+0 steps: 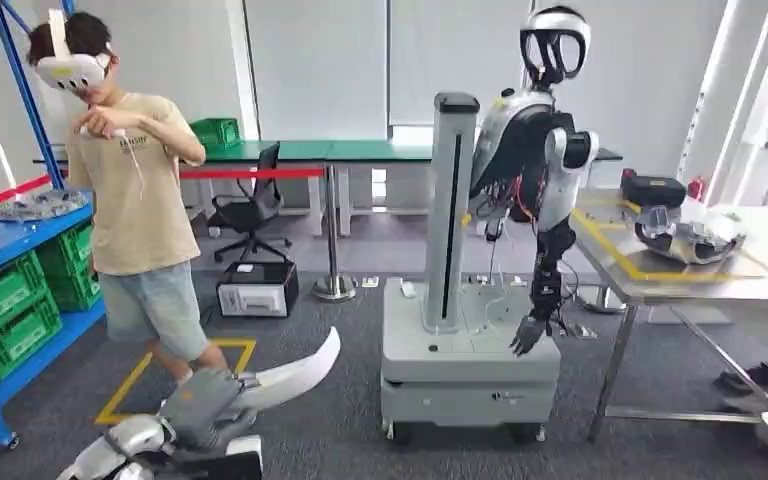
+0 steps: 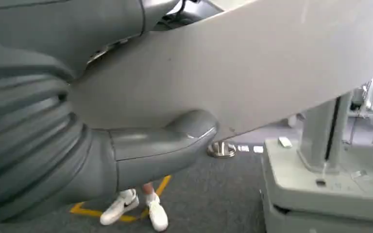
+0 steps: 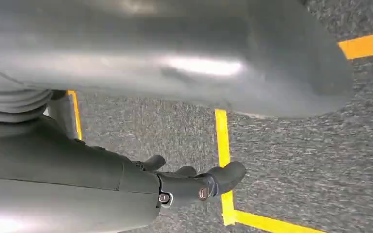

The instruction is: Take the parts from the cabinet and place them on the table.

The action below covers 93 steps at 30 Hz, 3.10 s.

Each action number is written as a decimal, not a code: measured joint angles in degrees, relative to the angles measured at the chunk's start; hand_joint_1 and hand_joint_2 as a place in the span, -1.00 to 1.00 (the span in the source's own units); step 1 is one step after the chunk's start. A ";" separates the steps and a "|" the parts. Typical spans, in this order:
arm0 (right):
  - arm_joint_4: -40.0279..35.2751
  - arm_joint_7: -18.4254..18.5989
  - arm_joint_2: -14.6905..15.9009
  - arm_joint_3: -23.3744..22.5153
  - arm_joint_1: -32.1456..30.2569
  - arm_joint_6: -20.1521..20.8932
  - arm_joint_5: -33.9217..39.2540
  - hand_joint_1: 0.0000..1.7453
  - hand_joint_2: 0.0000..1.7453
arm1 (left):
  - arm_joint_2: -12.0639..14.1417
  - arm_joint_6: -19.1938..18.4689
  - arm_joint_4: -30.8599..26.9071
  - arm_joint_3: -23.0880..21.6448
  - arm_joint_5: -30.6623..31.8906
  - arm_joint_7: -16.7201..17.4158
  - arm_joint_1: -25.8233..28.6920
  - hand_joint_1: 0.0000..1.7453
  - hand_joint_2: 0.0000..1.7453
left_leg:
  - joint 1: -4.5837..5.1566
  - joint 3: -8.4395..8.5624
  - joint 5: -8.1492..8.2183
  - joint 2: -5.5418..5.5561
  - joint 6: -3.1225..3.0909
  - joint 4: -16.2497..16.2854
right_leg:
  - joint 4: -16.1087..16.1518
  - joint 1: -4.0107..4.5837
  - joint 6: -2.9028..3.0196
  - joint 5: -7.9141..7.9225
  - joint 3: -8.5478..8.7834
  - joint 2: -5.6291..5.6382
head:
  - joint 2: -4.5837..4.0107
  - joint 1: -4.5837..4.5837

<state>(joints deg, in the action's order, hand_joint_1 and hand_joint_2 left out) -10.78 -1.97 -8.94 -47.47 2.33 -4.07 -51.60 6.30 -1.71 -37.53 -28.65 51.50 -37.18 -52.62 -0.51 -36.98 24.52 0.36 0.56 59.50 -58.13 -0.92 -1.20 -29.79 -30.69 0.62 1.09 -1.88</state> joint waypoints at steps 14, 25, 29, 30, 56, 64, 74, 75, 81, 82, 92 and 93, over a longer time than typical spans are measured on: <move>0.00 -0.28 -0.02 0.00 -0.16 -0.02 0.02 -1.00 -1.00 | 0.26 -0.02 -1.42 -0.02 -0.07 0.13 0.55 1.00 1.00 | 0.88 6.13 5.41 0.26 -2.90 -0.29 | -0.44 1.48 1.29 7.97 -7.93 -0.56 | 0.04 0.35; 0.00 -0.44 -0.04 -0.02 0.15 0.63 0.02 -1.00 -1.00 | 0.59 -0.59 -1.77 -0.02 -0.46 0.22 1.30 1.00 1.00 | 0.28 -3.41 11.62 0.04 0.28 15.49 | 1.28 0.56 2.56 4.76 -3.53 -0.32 | 0.04 0.31; 0.00 -0.39 -0.13 -0.04 -0.08 0.70 0.18 -1.00 -1.00 | 0.61 -0.59 -1.75 -0.02 -0.46 0.09 1.53 1.00 1.00 | -0.70 0.19 -0.21 -0.10 1.31 0.99 | -0.14 -0.12 1.20 2.40 -2.15 -0.26 | 0.04 0.27; 0.00 -0.37 -0.09 -0.07 0.09 0.83 0.29 -1.00 -1.00 | 0.61 -0.52 -1.66 -0.02 -0.46 0.00 1.54 1.00 1.00 | -0.11 -0.16 1.93 0.02 1.40 1.06 | -0.42 -0.18 0.89 2.30 -2.04 -0.20 | 0.04 0.27; 0.00 -0.26 -0.20 -1.64 0.24 2.38 1.88 -1.00 -1.00 | -0.63 0.53 -0.72 -0.04 -0.44 -1.03 0.53 1.00 1.00 | 0.47 1.10 1.51 -1.83 -3.18 0.23 | -15.81 -0.59 -1.44 -3.14 -10.89 -0.46 | 0.04 0.35; 0.00 0.57 -0.11 -1.75 0.49 2.75 1.71 -1.00 -1.00 | -1.09 0.98 -0.79 -0.04 -0.42 -1.07 0.31 1.00 1.00 | 0.67 2.17 2.12 -3.88 -0.06 -0.01 | -0.56 -0.08 0.50 3.40 -4.18 -1.35 | 0.04 0.33; 0.00 0.57 -0.07 -1.84 0.46 3.15 1.64 -1.00 -1.00 | -0.77 1.05 -0.39 -0.04 -0.42 -1.07 0.40 1.00 1.00 | 0.11 0.04 0.93 0.96 0.37 3.20 | -0.90 -0.26 1.17 3.09 -3.74 3.10 | 0.04 0.29; 0.00 0.59 -0.07 -1.86 0.49 3.37 1.62 -1.00 -1.00 | -0.77 1.05 -0.35 -0.04 -0.44 -1.07 0.33 1.00 1.00 | 0.01 1.17 1.96 2.88 0.19 1.49 | -1.15 -0.03 0.83 2.91 -4.02 3.43 | 0.04 0.29; 0.00 1.16 -0.02 -1.99 0.28 3.80 1.55 -1.00 -1.00 | -1.05 1.05 -0.33 -0.04 -0.42 -1.11 0.19 1.00 1.00 | -0.13 1.97 1.90 0.86 -1.72 0.21 | -3.36 0.01 -1.03 1.94 -5.60 1.96 | 0.04 0.38; 0.00 1.36 -0.02 -2.01 0.37 3.93 1.55 -1.00 -1.00 | -1.20 1.05 -0.33 -0.04 -0.44 -1.25 0.02 1.00 1.00 | -0.09 1.99 2.01 0.49 -2.03 0.22 | -6.96 0.04 -1.20 0.14 -7.43 0.66 | 0.04 0.35; 0.00 2.01 0.00 -2.54 0.66 4.81 1.22 -1.00 -1.00 | -1.16 1.53 -0.53 -0.04 -0.50 -1.42 0.23 1.00 1.00 | 0.69 2.63 2.87 -3.81 -1.23 0.38 | -0.78 1.09 0.45 4.34 -5.24 -2.48 | 0.04 0.40; 0.00 2.08 0.00 -2.58 0.59 4.83 1.20 -1.00 -1.00 | -1.22 1.53 -0.65 -0.04 -0.50 -1.42 0.28 1.00 1.00 | 0.63 2.80 2.83 -4.25 -0.96 0.19 | -0.81 1.16 0.65 4.35 -5.31 -2.07 | 0.04 0.40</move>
<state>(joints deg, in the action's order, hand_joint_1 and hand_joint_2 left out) -10.78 0.11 -8.94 -50.05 2.92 0.77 -50.40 5.07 -0.17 -38.18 -28.70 50.99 -38.60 -52.35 0.12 -34.19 27.35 -3.89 -0.40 59.69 -58.95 0.24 -0.54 -25.45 -36.01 -1.45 1.14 -1.49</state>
